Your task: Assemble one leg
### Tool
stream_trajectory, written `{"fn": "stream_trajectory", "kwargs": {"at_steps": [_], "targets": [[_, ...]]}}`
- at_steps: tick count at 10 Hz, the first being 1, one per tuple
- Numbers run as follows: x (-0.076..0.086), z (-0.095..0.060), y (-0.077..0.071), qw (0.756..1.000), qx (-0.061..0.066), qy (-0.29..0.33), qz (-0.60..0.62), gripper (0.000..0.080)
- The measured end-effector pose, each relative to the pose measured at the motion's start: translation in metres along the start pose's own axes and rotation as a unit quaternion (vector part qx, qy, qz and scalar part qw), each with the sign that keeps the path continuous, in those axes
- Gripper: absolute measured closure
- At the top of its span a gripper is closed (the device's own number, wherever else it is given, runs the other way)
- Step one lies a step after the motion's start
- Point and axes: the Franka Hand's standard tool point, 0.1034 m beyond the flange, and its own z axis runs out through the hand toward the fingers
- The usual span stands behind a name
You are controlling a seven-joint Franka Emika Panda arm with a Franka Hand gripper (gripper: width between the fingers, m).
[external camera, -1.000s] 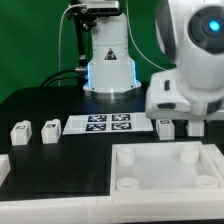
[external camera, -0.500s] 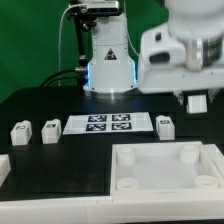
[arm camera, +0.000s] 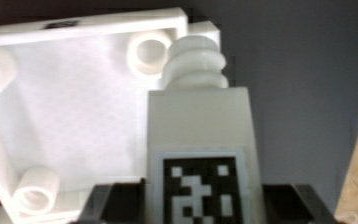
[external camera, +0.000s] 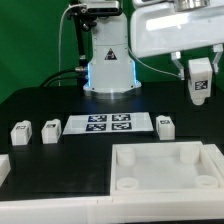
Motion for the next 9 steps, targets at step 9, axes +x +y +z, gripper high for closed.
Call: {"fn": "stream_trajectory", "kwargs": {"at_steps": [9], "targets": [[-0.0067, -0.0002, -0.0165, 0.994, 0.039, 0.098, -0.003, 0.0509]]}}
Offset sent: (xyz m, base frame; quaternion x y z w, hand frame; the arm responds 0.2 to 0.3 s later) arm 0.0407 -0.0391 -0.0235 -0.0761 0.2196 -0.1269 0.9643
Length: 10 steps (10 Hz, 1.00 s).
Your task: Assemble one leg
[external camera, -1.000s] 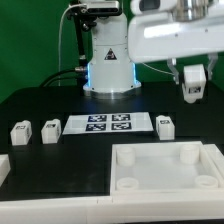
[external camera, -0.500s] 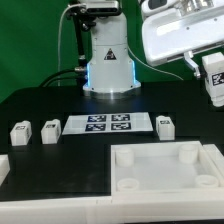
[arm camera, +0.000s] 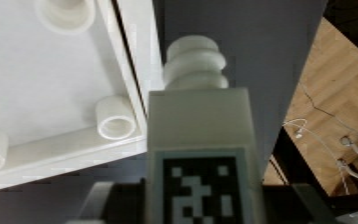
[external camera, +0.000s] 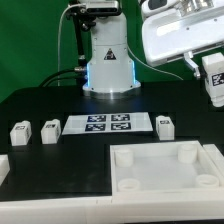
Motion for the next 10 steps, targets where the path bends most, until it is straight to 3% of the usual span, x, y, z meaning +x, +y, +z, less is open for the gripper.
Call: {"fn": "stream_trajectory", "kwargs": {"at_steps": [4, 5, 6, 7, 8, 10], "targets": [[0.0, 0.0, 0.0, 1.0, 0.0, 0.0, 0.0, 0.0509], [0.006, 0.004, 0.002, 0.999, 0.008, 0.042, -0.03, 0.0509], [0.015, 0.017, 0.019, 0.998, -0.012, 0.013, -0.067, 0.0509], [0.053, 0.012, 0.027, 0.996, -0.016, 0.032, -0.082, 0.0509], [0.07, 0.012, 0.029, 0.994, -0.017, 0.044, -0.096, 0.0509], [0.077, 0.018, 0.03, 0.992, -0.018, 0.054, -0.109, 0.0509]]}}
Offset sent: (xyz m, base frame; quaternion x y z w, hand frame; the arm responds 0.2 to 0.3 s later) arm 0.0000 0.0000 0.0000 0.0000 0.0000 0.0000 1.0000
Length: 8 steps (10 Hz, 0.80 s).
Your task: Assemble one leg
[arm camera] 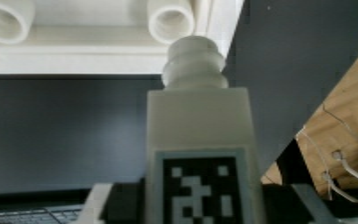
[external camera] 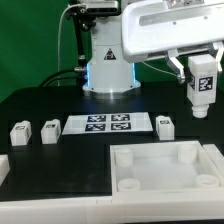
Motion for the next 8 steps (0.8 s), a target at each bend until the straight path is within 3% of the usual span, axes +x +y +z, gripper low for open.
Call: {"fn": "stream_trajectory", "kwargs": {"at_steps": [4, 5, 6, 7, 8], "targets": [[-0.002, 0.003, 0.001, 1.0, 0.0, 0.003, -0.003, 0.0509], [0.001, 0.015, 0.004, 0.999, -0.003, 0.03, -0.016, 0.0509], [0.007, 0.033, 0.006, 0.999, -0.004, 0.02, -0.033, 0.0509], [0.024, 0.042, 0.008, 0.998, -0.006, 0.034, -0.046, 0.0509], [0.024, 0.053, 0.007, 0.998, -0.005, 0.03, -0.048, 0.0509]]}}
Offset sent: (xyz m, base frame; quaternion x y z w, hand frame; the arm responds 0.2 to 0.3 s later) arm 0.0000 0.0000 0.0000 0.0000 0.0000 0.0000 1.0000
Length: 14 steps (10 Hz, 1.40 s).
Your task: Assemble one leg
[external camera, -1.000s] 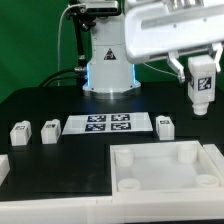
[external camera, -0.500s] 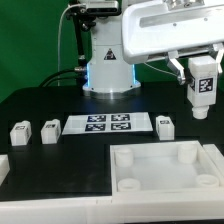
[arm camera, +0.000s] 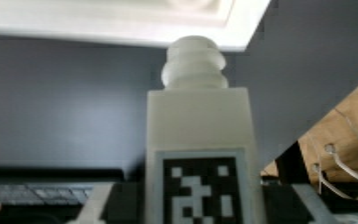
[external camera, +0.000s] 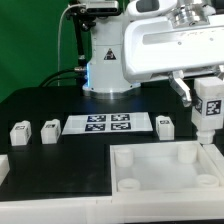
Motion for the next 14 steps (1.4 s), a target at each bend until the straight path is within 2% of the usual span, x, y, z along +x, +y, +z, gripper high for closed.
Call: {"fn": "stream_trajectory", "kwargs": {"at_steps": [6, 12, 14], "targets": [[-0.004, 0.004, 0.0, 1.0, 0.001, -0.009, 0.001, 0.0509], [-0.039, 0.027, 0.001, 0.999, 0.001, -0.037, 0.003, 0.0509], [-0.041, 0.033, 0.0, 0.999, 0.002, -0.04, 0.004, 0.0509]]}}
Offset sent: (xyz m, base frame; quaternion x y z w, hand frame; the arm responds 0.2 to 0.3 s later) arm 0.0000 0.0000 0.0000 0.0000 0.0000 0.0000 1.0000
